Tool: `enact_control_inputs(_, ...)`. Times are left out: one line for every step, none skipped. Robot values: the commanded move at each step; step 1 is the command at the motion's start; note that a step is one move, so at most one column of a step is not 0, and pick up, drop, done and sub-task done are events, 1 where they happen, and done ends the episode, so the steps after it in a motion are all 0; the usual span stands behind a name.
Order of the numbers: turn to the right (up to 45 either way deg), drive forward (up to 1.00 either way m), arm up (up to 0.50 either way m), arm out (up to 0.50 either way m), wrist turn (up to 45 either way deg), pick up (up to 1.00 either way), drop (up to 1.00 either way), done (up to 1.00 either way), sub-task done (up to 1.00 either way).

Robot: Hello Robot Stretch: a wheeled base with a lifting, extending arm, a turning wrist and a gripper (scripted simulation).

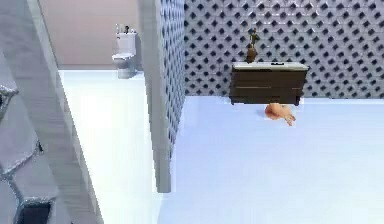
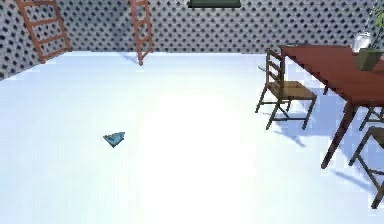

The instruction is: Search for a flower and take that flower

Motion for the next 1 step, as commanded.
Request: enact_control_inputs(45.0,0.00,0.00,0.00,0.0,0.00,0.00,0.00,0.00)
